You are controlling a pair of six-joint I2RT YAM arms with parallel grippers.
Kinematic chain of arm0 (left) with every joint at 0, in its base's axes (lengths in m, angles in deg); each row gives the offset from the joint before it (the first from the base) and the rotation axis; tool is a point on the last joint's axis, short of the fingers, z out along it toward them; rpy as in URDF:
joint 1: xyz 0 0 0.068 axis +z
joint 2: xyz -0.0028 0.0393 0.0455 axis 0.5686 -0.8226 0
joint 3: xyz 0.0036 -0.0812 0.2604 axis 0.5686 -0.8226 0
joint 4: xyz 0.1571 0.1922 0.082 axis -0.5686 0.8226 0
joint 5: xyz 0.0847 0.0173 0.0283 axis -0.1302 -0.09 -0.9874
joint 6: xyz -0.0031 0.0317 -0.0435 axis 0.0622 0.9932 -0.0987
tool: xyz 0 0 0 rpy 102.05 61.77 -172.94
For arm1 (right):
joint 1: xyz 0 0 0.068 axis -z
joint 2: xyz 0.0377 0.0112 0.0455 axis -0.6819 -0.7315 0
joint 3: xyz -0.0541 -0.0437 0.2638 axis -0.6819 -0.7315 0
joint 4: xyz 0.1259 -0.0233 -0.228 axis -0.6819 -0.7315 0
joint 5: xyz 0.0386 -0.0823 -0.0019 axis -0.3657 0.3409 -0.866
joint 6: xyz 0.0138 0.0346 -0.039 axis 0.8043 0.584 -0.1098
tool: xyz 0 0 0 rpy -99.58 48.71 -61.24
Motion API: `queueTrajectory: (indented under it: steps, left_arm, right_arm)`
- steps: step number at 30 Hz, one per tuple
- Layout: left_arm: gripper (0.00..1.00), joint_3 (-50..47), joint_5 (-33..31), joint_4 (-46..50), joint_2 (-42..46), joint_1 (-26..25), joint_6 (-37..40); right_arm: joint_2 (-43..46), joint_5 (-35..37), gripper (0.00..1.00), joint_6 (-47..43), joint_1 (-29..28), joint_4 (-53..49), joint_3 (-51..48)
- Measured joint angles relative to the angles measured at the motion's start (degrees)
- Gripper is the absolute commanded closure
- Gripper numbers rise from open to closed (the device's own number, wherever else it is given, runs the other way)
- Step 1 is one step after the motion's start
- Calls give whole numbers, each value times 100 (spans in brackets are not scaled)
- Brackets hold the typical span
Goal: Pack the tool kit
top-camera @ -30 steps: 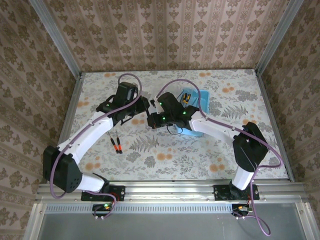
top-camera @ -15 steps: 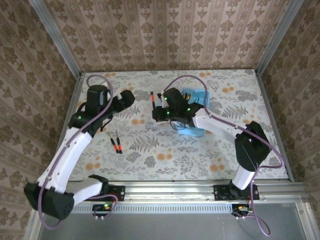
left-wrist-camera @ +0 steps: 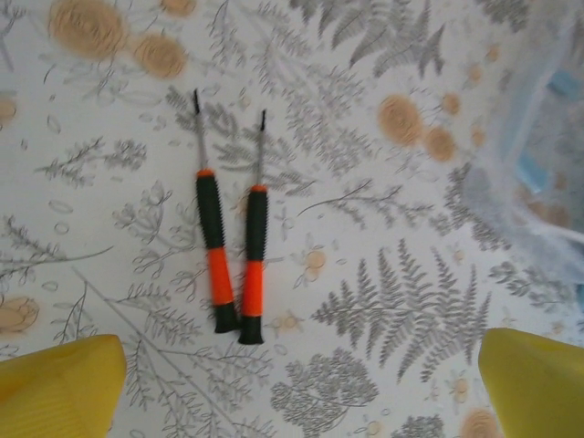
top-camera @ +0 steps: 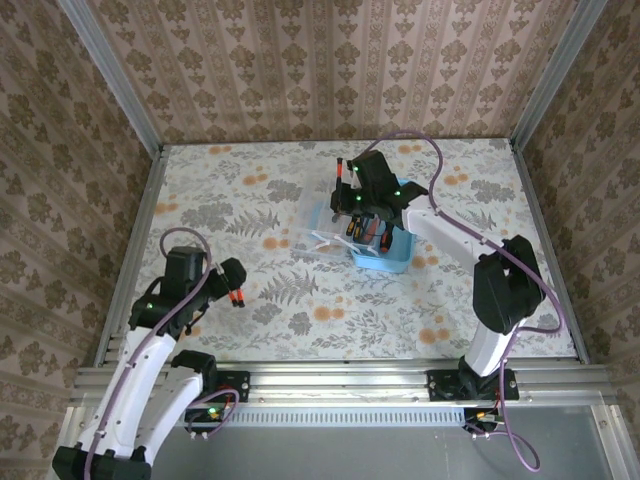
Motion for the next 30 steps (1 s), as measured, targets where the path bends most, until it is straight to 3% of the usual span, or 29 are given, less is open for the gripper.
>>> queueTrajectory:
  steps: [6, 12, 18, 26, 30]
  left_arm:
    - [0, -103, 52, -70, -122, 24, 0]
    - [0, -4, 136, -210, -498, 24, 2]
    - [0, 63, 243, -470, -964, 24, 13]
    - [1, 118, 306, -708, -1185, 26, 76]
    - [14, 142, 223, -756, -1447, 94, 177]
  right_arm:
    - [-313, -2, 86, 170, 0, 0, 42]
    - [-507, -48, 70, 350, 0, 0, 162]
    - [-511, -39, 77, 361, -2, -26, 262]
    - [-581, 55, 76, 348, -4, -175, 428]
    - [-229, 127, 72, 286, -20, -173, 223]
